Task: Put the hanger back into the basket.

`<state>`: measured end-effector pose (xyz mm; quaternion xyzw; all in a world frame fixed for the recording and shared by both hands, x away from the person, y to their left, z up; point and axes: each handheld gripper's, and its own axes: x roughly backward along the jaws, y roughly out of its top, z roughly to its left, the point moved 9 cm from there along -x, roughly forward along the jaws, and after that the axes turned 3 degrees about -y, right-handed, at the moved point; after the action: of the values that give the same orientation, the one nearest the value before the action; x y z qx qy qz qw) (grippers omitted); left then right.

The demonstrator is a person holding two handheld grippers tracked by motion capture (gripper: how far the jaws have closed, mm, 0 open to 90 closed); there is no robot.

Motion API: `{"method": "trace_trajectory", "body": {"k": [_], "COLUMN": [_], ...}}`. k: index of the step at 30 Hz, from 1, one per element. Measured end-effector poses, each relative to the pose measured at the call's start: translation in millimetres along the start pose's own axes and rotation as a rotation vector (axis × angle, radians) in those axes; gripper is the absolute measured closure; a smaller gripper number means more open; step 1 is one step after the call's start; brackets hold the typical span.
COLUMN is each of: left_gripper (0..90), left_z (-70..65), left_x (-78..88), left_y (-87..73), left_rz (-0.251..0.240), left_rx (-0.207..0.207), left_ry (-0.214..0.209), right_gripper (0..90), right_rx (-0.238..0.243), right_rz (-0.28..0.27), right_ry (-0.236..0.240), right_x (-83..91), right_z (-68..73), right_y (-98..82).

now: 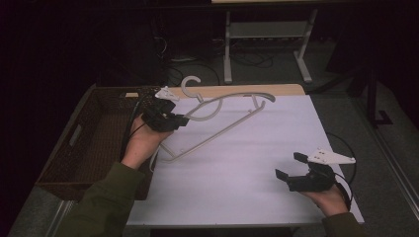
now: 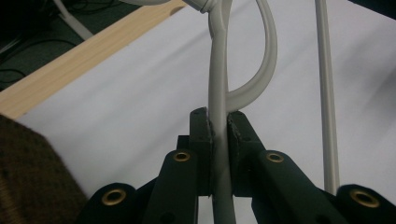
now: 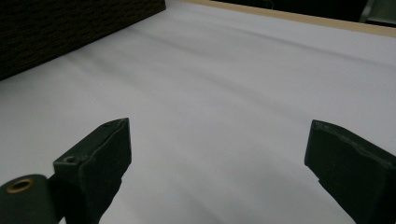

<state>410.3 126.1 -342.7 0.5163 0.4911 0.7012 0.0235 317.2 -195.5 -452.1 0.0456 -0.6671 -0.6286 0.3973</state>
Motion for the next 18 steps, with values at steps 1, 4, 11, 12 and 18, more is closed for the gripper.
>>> {"method": "trace_trajectory", "body": {"k": [1,4,11,12,18], "left_gripper": [82.6,82.6,82.6,82.6,82.6], "left_z": [5.9,10.9,35.1,35.1,56.3], "left_x": [6.2,12.4,37.5,37.5,60.7], "left_y": [-0.5,-1.5,-8.4,-8.4,-16.6], "left_rz": [-0.003,-0.006,-0.023,-0.023,-0.04], "left_rx": [0.005,0.014,0.037,0.037,0.072], "left_ry": [0.011,0.02,0.06,0.06,0.098], "right_gripper": [6.7,6.7,2.5,2.3,1.9], "right_rx": [0.0,0.001,0.002,0.003,0.006], "right_rz": [0.001,-0.004,-0.007,-0.007,-0.011], "right_ry": [0.0,-0.002,-0.002,-0.004,-0.006], "right_x": [0.0,0.4,-0.2,-0.1,-0.9], "right_z": [-0.1,0.0,1.2,1.3,1.9], "right_y": [0.0,0.8,1.2,1.3,1.8]}}
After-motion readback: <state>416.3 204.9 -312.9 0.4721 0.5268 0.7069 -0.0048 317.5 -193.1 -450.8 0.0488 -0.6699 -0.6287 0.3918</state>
